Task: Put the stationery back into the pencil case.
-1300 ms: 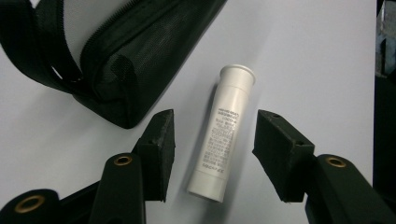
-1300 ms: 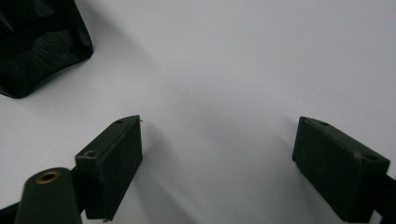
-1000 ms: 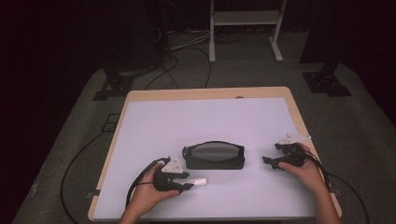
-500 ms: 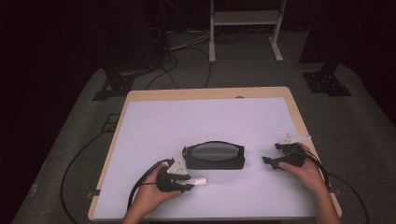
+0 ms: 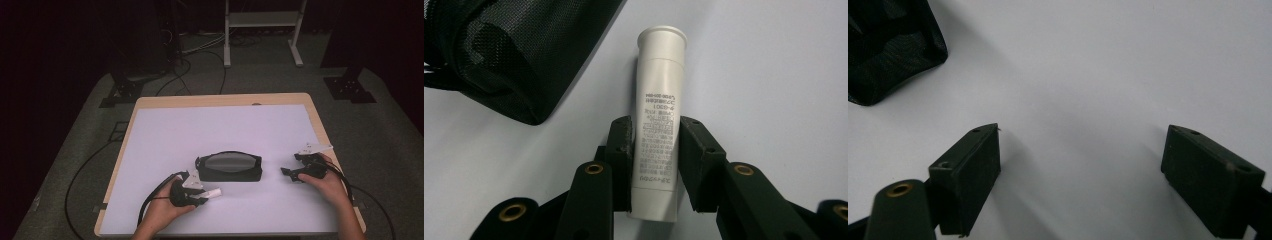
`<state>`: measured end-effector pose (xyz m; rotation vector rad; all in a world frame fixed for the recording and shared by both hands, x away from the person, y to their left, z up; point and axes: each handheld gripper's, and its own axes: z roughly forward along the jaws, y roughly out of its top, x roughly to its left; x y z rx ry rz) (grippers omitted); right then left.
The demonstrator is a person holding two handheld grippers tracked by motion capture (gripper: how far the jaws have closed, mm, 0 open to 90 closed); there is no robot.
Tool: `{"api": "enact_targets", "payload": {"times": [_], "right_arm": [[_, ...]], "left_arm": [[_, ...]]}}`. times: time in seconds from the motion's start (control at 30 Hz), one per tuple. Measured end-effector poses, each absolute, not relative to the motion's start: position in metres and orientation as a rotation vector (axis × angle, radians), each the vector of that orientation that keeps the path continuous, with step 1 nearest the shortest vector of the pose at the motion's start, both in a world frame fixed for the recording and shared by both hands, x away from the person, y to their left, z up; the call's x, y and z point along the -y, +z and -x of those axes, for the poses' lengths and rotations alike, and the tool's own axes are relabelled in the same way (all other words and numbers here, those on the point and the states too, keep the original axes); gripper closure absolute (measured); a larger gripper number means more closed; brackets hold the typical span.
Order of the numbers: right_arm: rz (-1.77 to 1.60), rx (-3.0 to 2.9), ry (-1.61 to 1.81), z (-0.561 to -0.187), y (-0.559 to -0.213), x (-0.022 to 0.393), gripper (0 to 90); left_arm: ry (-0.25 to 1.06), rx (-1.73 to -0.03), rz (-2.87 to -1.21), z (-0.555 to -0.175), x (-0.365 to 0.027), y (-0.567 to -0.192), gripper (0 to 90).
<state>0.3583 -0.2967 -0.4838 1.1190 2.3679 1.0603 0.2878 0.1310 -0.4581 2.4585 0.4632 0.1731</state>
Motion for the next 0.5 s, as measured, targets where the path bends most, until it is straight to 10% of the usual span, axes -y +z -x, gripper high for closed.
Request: {"api": "enact_targets", "payload": {"times": [0.5], "right_arm": [[-1.121, -2.369, 1.062, -0.3585, -0.4837, 0.2971, 15.1]], "left_arm": [[0.158, -0.481, -2.44, -0.2875, -0.1325, -0.4581, 71.1]]}}
